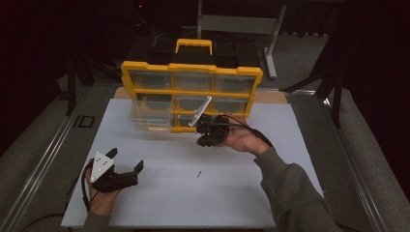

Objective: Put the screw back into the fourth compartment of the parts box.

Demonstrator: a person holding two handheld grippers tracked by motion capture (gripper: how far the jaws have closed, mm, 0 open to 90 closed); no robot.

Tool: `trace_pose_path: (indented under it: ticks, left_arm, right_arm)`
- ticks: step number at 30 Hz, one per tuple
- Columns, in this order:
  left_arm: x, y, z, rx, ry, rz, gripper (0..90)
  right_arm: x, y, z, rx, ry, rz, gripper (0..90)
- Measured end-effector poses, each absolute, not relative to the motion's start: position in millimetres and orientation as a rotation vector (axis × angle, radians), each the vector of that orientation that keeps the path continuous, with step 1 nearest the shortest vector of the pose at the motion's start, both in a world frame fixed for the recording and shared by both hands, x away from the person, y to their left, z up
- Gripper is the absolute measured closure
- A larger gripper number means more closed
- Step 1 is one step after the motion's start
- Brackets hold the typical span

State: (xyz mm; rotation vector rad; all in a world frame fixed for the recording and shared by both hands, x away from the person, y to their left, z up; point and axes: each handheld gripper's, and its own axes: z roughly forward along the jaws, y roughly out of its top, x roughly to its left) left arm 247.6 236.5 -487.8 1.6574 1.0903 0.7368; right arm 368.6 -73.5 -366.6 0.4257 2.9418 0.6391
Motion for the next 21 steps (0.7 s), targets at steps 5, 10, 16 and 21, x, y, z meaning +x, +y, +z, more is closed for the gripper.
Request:
trace_pose_path:
  ticks: [5,10,16,21]
  left_arm:
    - [247.7,236.4,-487.8,1.657,1.092,0.737,0.3]
    - [247.6,236.7,-487.6,1.655,1.091,0.738,0.3]
    - [247.7,235.7,-487.9,1.655,1.090,0.738,0.3]
    - [247.8,236.6,-487.9,1.655,1.091,0.736,0.3]
  right_arm:
    - [373.0,-72.5,-358.3,0.421,2.934,0.648,88.1]
    - [376.1,-73.5,-353.2,0.420,2.927,0.658,88.1]
    - [379.0,-76.9,-344.6,0.430,2.915,0.668,88.1]
    - [382.1,-77.9,-335.9,0.445,2.897,0.700,88.0]
